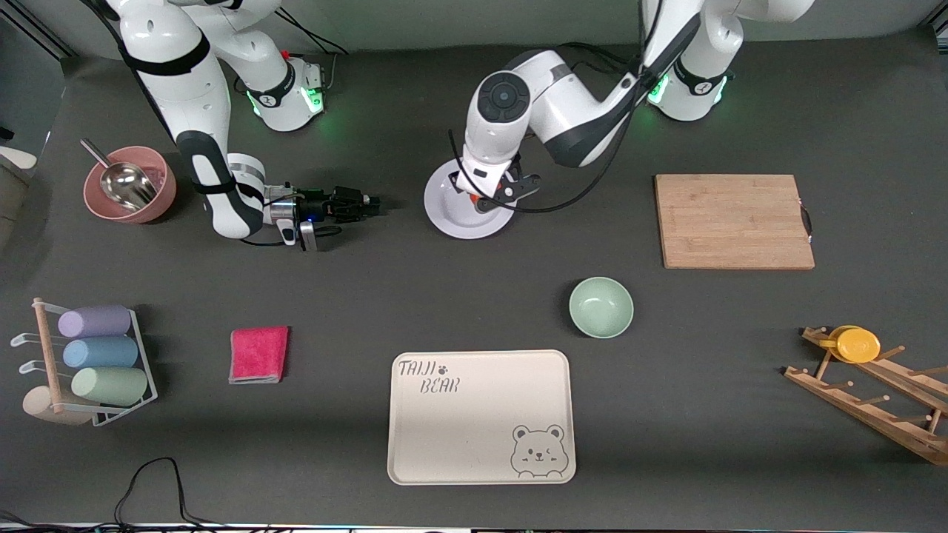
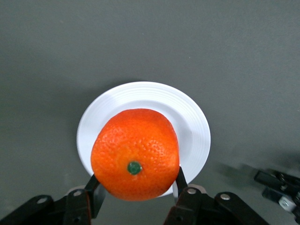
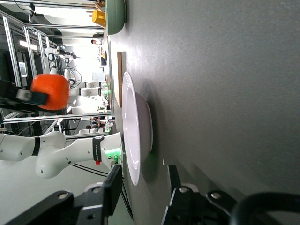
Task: Place orange and plate with both arms
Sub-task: 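Carry the orange over the white plate and lower it with the left gripper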
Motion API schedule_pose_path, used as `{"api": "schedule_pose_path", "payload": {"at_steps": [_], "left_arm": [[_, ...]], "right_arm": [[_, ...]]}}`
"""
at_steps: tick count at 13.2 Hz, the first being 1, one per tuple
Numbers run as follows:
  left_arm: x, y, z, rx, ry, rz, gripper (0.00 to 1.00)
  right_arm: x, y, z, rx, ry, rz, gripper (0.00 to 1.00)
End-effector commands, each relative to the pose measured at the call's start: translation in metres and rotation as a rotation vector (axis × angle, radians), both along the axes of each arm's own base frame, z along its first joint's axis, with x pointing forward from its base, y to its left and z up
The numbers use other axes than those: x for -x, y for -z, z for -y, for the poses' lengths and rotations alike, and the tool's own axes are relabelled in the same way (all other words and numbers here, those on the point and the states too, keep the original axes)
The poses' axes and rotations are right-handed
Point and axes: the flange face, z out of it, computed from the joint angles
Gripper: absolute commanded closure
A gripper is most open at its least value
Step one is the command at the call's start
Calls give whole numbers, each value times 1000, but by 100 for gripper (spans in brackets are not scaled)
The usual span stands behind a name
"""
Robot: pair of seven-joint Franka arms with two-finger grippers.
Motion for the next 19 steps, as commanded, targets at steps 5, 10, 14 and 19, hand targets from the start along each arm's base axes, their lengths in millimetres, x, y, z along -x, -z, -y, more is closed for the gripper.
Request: {"api": "schedule_pose_path", "payload": {"at_steps": [5,10,14,19], "left_arm": [[24,68,26,-42,-19,41,100],[44,83,29,-8,-21,55,100],[48,93,30,-25,-14,59,76],[52,94,31,-30,-6,60,0]], "right_arm": [[-1,9,-1,-8,14,0,54],[-1,10,-1,-3,14,-4,54],[-2,15,-14,-9,28,-7,54],[1,19,-37,-18,49,-10,54]]}}
